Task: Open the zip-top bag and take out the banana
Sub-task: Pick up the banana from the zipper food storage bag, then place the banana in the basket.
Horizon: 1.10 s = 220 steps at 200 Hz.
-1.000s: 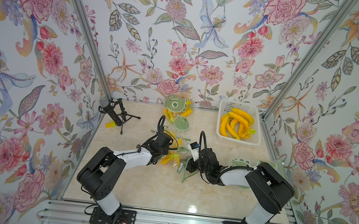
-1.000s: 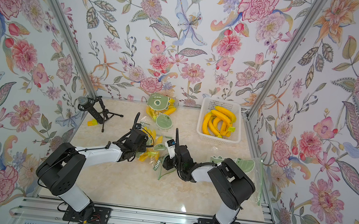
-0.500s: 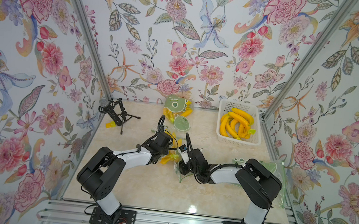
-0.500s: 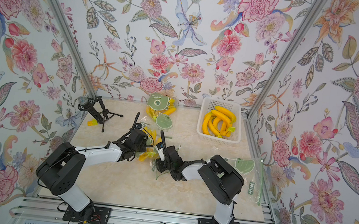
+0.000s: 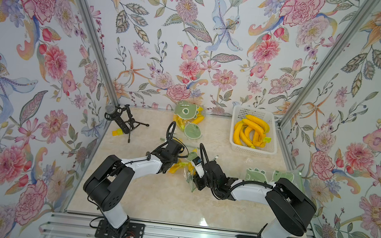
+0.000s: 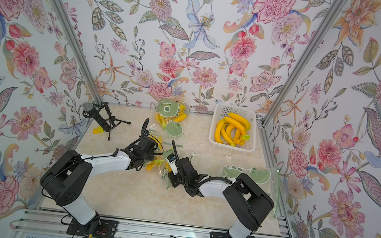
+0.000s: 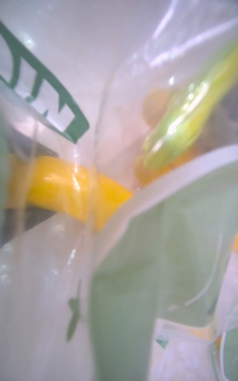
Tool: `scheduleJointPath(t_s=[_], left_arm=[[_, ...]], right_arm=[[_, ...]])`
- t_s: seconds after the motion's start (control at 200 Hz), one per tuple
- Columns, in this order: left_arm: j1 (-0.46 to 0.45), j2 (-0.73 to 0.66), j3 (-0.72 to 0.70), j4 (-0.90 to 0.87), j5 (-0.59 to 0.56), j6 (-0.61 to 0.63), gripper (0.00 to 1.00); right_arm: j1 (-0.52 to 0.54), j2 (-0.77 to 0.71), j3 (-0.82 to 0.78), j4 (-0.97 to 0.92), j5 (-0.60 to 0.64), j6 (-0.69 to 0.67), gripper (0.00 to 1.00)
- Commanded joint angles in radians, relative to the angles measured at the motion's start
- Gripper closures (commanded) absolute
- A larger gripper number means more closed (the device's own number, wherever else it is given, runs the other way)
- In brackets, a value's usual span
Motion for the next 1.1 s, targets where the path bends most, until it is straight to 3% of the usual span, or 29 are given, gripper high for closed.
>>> scheduleJointPath(t_s=[0.0, 0.36, 0.761, 0.931, 1.096], left_arm=[[0.012, 0.053, -0.013, -0.149, -0.075, -0.012, 0.52], [0.056, 0.068, 0.022, -0.182, -0.089, -0.015, 0.50], [0.226, 0.021, -0.030, -0.105, 0.030, 0.018, 0.51], [0.225, 0.011, -0.059, -0.052, 0.106, 0.048, 0.54], [0.197, -0.011, -0.094, -0.009, 0.141, 0.069, 0.55]], right_arm=[[0.000, -0.042, -0.020, -0.075, -0.039, 0.052, 0.73], [0.008, -0.240, -0.191, -0.099, -0.052, 0.116, 0.72], [-0.002, -0.481, -0.260, -0.154, 0.020, 0.061, 0.68], [-0.196, -0.538, -0.124, -0.229, -0.031, 0.041, 0.68], [-0.452, -0.422, 0.068, -0.238, -0.111, 0.041, 0.68]])
